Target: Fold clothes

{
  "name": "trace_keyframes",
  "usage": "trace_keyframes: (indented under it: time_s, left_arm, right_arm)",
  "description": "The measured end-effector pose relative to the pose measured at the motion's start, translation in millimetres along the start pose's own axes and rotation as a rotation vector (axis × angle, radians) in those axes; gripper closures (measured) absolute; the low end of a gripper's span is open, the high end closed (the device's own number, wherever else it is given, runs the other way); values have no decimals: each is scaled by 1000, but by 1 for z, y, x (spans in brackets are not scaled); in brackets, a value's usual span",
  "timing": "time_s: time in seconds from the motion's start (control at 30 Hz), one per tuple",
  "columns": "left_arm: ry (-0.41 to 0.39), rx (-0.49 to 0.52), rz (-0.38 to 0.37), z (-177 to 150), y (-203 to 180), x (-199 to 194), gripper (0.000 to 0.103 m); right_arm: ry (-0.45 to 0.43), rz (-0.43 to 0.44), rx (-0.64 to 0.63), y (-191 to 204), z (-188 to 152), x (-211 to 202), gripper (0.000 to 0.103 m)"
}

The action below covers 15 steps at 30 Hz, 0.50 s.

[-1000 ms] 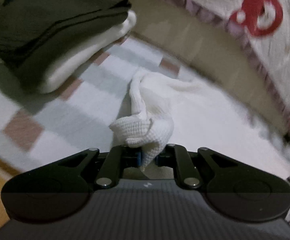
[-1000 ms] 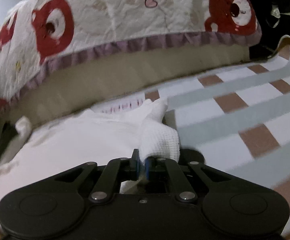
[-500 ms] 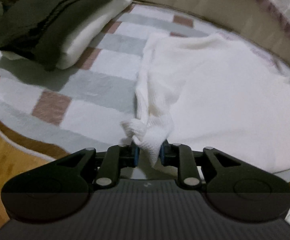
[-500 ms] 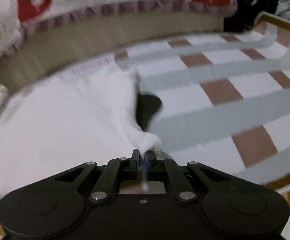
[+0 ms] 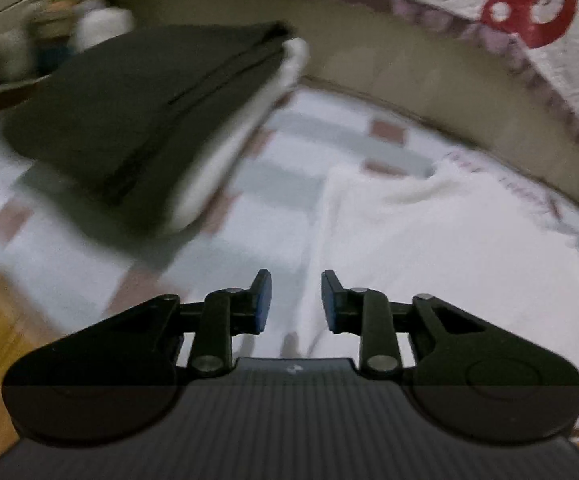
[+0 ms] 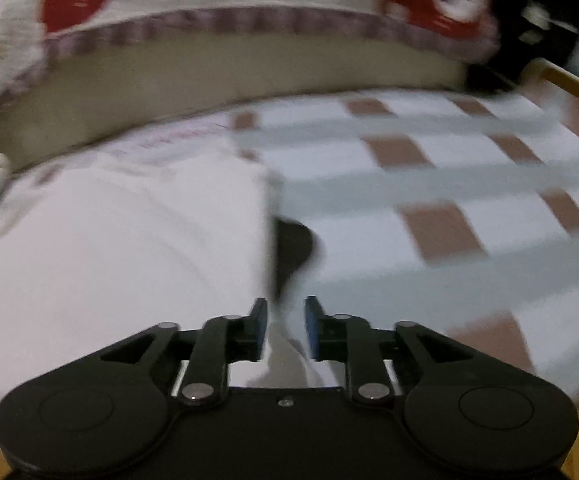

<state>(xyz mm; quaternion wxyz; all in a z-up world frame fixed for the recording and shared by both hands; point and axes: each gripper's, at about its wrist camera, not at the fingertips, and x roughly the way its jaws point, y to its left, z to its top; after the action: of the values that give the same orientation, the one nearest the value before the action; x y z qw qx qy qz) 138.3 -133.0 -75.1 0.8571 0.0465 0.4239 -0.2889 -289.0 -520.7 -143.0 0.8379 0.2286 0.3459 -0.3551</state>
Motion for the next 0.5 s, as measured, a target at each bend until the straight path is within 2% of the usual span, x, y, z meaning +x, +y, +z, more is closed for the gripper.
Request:
trace_keyframes:
  time_s: [0.03,0.07,0.1,0.2,0.23,0.33,0.4,0.5]
  left_arm:
    - [-10,41,-31,11,-12,17,65]
    - [-20,81,-67,21,-22,33,58]
    - [-30,121,-102,31,-33,50,58]
    - [-36,73,-190,42,-31,100,58]
    - [-47,49,-202,41,-27,113,58]
    - [-44,83,-180,31,-10,135,59]
    - [-25,44,-218,29,7,140,59]
    - [-1,2,-267,27,24,144,60]
  right_arm:
    - [-3,32,-46,8,16,7,58]
    - [-7,64,-92,16,33,14,54]
    - [-10,85,-135,22,48,22,52]
    - [-1,89,-167,28,88,55,51]
    - [16,84,-145,23,95,69,51]
    - [72,62,-71,5,105,105,51]
    - [125,38,-3,-10,104,126,51]
    - [144,74,151,-30,101,138,51]
